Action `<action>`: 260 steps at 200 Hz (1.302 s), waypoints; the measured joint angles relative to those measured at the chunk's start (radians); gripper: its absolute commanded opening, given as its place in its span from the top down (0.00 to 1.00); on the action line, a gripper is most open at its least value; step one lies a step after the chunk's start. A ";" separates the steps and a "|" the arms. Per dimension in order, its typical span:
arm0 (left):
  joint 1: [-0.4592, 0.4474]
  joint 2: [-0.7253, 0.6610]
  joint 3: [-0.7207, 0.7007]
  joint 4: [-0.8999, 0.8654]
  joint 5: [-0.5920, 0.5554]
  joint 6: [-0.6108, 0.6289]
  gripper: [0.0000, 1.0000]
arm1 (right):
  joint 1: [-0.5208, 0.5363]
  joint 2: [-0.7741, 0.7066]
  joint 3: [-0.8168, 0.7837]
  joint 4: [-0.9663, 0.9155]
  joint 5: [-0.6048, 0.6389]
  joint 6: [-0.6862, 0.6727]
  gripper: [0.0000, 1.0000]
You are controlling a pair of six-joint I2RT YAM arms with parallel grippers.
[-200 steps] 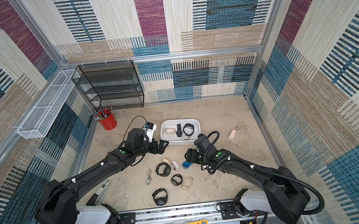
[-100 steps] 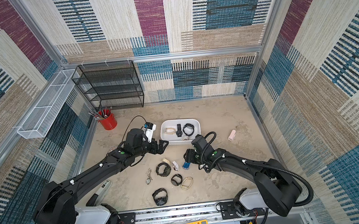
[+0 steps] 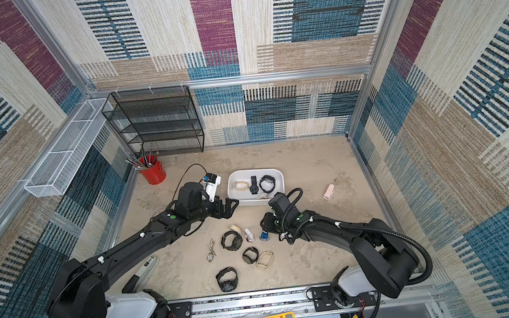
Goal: Put the watch into the storage box
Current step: Pick up the item at the center of the board.
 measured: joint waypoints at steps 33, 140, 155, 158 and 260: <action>0.000 0.000 0.000 0.000 0.005 0.000 0.01 | 0.004 -0.012 0.003 0.010 0.002 -0.001 0.78; 0.000 0.012 0.005 0.000 0.021 -0.005 0.01 | 0.004 -0.076 0.072 0.006 0.072 -0.079 0.84; 0.000 0.012 0.005 0.000 0.021 -0.008 0.01 | 0.004 -0.092 0.092 0.006 0.077 -0.098 0.85; 0.000 0.012 0.005 0.000 0.021 -0.008 0.01 | 0.004 -0.094 0.095 0.007 0.079 -0.103 0.85; 0.000 -0.036 -0.026 -0.064 -0.036 -0.026 0.01 | 0.004 0.046 0.400 -0.041 0.179 -0.336 0.93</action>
